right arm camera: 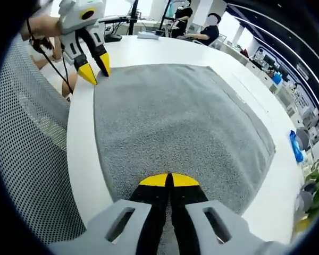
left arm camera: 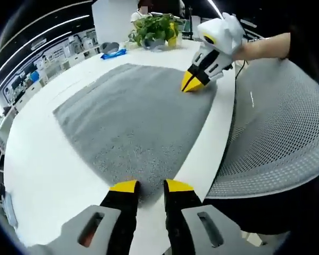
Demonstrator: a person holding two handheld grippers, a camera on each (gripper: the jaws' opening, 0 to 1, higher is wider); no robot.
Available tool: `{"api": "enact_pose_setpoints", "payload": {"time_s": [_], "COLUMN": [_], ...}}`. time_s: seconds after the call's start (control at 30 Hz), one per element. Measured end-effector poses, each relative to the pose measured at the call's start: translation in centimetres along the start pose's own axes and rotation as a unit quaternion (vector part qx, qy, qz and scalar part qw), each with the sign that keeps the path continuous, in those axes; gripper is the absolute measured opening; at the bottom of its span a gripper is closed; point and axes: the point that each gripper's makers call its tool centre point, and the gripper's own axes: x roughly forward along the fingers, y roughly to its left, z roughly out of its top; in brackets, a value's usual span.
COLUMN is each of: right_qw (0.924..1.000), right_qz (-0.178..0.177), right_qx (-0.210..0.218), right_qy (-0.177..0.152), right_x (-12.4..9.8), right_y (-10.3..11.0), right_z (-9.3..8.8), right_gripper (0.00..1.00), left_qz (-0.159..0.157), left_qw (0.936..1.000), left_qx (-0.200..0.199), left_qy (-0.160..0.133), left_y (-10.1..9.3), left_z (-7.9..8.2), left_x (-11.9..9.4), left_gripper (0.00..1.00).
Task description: Fold the towel on the table until its edges align and the towel forms a compact rectangular stack.
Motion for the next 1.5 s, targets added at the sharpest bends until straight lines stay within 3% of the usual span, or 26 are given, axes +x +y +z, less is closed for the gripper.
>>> {"api": "enact_pose_setpoints", "payload": {"time_s": [0.17,0.3,0.43,0.53,0.7,0.8,0.87,0.97,1.07,1.1,1.4,1.5], "right_qw": [0.9958,0.9873,0.9895,0.992,0.9932,0.9942,0.9923,0.9938,0.9949,0.9927,0.9928,0.9924], "right_qz": [0.048,0.063,0.066,0.083,0.1,0.085,0.098,0.101,0.094,0.107,0.11,0.112], "right_qx": [0.072,0.139,0.119,0.083,0.059,0.065,0.075,0.046,-0.006,-0.021,0.008,0.003], "right_qy": [-0.03,-0.044,-0.049,-0.047,-0.014,-0.001,0.006,0.01,0.036,0.051,0.046,0.051], "right_x": [-0.1,-0.3,-1.0,-2.5,-4.9,-5.6,-6.1,-6.7,-6.8,-6.9,-7.0,-7.1], "right_y": [0.0,-0.2,-0.2,-0.4,-0.8,-1.2,-0.5,0.3,0.6,1.1,1.5,1.8], "right_z": [0.0,-0.1,0.2,0.1,-2.8,-4.9,-5.6,-6.1,-7.2,-7.8,-8.2,-8.6], "right_gripper": [0.0,0.0,0.0,0.0,0.0,0.07,0.07,0.03,0.08,0.06,0.05,0.08], "left_qz": [-0.001,0.009,0.012,0.041,0.022,0.016,0.022,0.03,0.03,0.032,0.028,0.042], "left_qw": [1.0,0.9999,0.9999,0.9991,0.9995,0.9997,0.9995,0.9995,0.9994,0.9993,0.9981,0.9944], "left_qx": [0.007,0.008,0.006,0.009,0.024,0.005,0.0,0.007,0.016,0.02,0.055,0.096], "left_qy": [0.007,0.005,0.003,-0.002,-0.004,-0.015,-0.02,-0.011,-0.006,-0.005,0.004,0.015], "left_y": [0.0,0.2,0.2,1.2,0.1,-0.4,-0.4,-0.2,0.1,0.2,0.0,0.6], "left_z": [-0.1,-0.2,-0.7,-1.4,-2.0,-1.6,-1.5,-1.7,-2.0,-1.9,-1.3,-1.2], "left_x": [0.1,-0.4,-1.0,-1.9,-2.3,-2.1,-2.1,-2.0,-1.9,-1.9,-1.3,-1.1], "left_gripper": [0.2,0.21,0.21,0.26,0.25,0.22,0.22,0.21,0.19,0.18,0.14,0.1]}}
